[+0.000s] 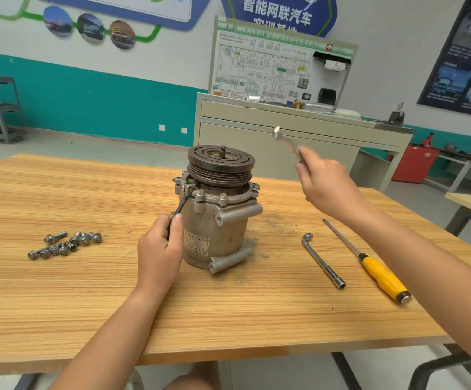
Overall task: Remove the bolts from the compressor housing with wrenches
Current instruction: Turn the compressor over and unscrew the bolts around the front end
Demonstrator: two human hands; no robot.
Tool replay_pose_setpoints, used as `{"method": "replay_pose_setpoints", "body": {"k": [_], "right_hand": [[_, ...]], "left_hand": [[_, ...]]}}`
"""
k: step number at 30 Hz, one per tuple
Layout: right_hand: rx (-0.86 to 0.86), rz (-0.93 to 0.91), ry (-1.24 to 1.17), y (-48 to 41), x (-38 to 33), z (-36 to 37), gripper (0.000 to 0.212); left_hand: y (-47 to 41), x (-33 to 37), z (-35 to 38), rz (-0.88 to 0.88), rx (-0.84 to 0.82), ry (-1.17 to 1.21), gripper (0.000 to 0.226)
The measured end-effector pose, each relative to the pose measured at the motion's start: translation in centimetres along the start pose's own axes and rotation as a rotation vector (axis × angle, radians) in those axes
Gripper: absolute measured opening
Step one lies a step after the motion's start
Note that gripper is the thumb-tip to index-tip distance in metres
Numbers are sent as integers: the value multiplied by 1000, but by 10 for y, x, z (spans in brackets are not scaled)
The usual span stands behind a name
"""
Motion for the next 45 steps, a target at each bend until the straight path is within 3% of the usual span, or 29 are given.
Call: {"method": "replay_pose_setpoints", "body": {"k": [5, 12, 20, 25, 30, 34, 36, 40, 43, 45], "right_hand": [[-234, -59, 268, 26, -27, -8, 30], [-330, -117, 582, 12, -55, -13, 38], [-413, -211, 698, 18, -60, -8, 43], [-356, -336, 590, 20, -16, -7, 51], [-326, -383, 569, -9, 21, 15, 41], [39, -479, 322, -31, 18, 44, 22], [112, -497, 240, -39, 7, 60, 18], [65, -290, 117, -42, 4, 74, 28], [222, 4, -126, -31, 9, 57, 23], [307, 70, -343, -20, 7, 37, 26]], "left_hand": [[-1, -1, 0, -3, 2, -7, 33], [0, 1, -1, -8, 6, -7, 36], [-1, -2, 0, 6, 5, -7, 35], [-1, -2, 1, 21, 7, -8, 39], [-2, -3, 1, 33, 15, -13, 39], [-2, -3, 1, 43, 16, -23, 39], [-3, -5, 1, 33, 22, -18, 34], [-2, -5, 1, 24, 19, -15, 31], [-2, -4, 1, 16, 20, -10, 34], [-1, -3, 1, 6, 14, -8, 35]]}}
Point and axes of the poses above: each hand's wrist, its own y-axis away from the middle knuckle, its own z-axis out of the palm, x = y × z, the point moved 1 cm from there along -y, towards the middle knuckle, and after that the axes turned 9 degrees about -z, right-handed, at the moved point
